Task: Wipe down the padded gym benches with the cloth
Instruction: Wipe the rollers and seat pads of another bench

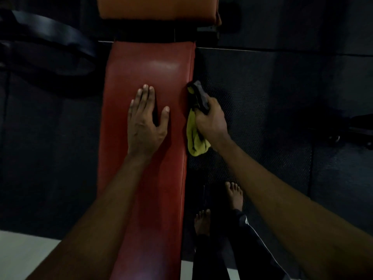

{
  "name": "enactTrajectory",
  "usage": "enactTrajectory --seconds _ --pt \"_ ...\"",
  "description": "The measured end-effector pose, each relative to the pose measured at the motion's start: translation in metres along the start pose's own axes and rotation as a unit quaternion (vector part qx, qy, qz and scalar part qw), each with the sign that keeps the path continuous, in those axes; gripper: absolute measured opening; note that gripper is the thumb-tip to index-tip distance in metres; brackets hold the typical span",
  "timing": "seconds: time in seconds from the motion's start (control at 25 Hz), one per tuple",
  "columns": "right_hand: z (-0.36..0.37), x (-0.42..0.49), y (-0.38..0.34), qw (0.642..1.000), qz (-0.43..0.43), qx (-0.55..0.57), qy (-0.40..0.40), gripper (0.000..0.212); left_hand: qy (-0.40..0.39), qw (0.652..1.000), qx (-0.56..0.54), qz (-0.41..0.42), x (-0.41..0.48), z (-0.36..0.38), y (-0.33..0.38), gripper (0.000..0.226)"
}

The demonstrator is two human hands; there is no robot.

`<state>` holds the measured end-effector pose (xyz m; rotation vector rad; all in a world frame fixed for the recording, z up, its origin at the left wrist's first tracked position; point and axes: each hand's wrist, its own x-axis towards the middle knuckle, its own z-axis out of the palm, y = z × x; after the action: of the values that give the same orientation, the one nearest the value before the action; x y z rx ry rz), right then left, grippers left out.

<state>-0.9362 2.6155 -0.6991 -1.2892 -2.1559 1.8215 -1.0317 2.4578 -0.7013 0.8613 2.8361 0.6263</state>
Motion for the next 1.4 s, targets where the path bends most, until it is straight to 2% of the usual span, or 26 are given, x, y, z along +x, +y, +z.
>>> enactTrajectory --seconds 0.24,0.48,0.72,0.96,1.2,1.4 --pt "-0.020 -0.020 -0.003 0.995 0.014 -0.040 -0.090 0.042 0.039 0.999 0.028 -0.008 0.000 0.006 0.003 0.064" --pt "-0.020 0.050 -0.036 0.997 -0.004 -0.072 -0.035 0.039 0.045 0.998 0.039 -0.015 0.000 0.007 0.005 0.065" --pt "-0.026 0.042 -0.034 0.992 0.022 -0.088 -0.089 0.047 0.021 0.997 0.064 -0.035 0.001 0.004 0.006 0.067" --pt "-0.021 0.098 -0.053 0.994 0.024 -0.099 -0.038 0.037 -0.006 0.996 0.075 -0.046 0.002 0.002 0.007 0.068" --pt "-0.029 0.095 -0.043 0.994 0.029 -0.081 -0.067 0.051 -0.023 0.996 0.070 -0.057 0.001 -0.002 0.009 0.069" --pt "-0.030 0.118 -0.050 0.991 0.032 -0.101 -0.083 0.046 -0.037 0.995 0.071 -0.066 0.002 -0.005 0.012 0.069"
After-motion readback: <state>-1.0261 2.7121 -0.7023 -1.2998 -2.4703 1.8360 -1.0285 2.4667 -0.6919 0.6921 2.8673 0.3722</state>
